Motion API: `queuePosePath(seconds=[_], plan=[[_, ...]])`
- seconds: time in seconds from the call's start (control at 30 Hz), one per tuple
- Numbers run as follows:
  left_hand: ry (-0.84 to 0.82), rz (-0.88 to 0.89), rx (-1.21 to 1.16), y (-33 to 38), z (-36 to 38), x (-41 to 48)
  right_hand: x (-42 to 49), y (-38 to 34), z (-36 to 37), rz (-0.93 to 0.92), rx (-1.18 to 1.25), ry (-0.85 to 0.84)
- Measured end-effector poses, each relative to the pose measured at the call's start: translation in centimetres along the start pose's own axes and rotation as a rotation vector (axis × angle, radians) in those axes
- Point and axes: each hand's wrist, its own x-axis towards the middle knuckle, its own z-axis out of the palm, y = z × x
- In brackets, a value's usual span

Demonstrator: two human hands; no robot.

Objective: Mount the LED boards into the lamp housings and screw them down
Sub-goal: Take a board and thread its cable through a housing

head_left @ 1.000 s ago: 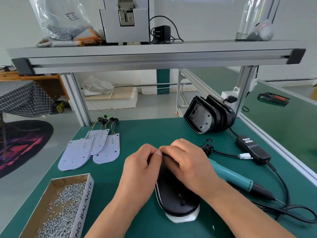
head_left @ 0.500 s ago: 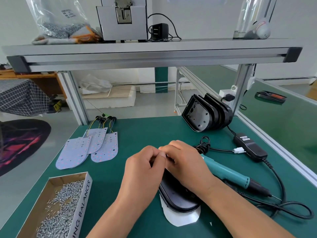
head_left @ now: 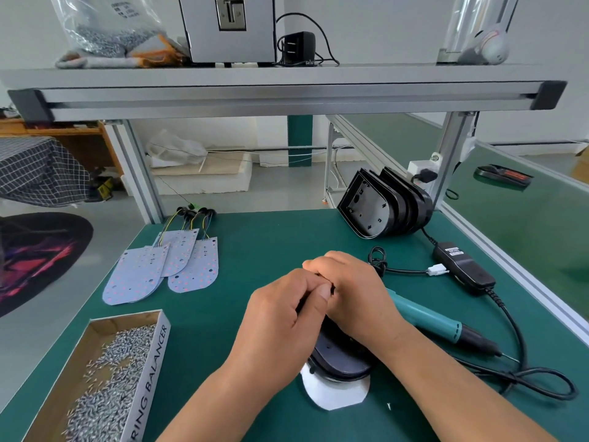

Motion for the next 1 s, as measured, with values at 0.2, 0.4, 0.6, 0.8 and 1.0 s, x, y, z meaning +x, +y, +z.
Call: queuePosePath(seconds=[0.2, 0.4, 0.6, 0.8, 1.0], plan=[[0.164, -0.358, -0.512, -0.4, -0.8, 1.4, -0.3, 2.0, -0.8, 0.245, 0.315, 0.13], [0.007, -0.66, -0.64, -3.5, -1.4, 2.4, -0.5, 1.5, -1.1, 0.354, 0.582, 0.151], [-0.364, -0.544, -0.581, -4.4, -1.7, 2.2, -0.4, 1.1, -1.5, 0.38, 0.689, 0.171], [-0.406, -0.333, -0.601, -3.5, -1.0, 1.4, -0.1, 0.9, -1.8, 0.353, 0.807, 0.22], [-0.197, -0.218, -0.58, -2.7, -0.7, 1.3, 0.4, 1.5, -2.6, 0.275, 0.944, 0.183]])
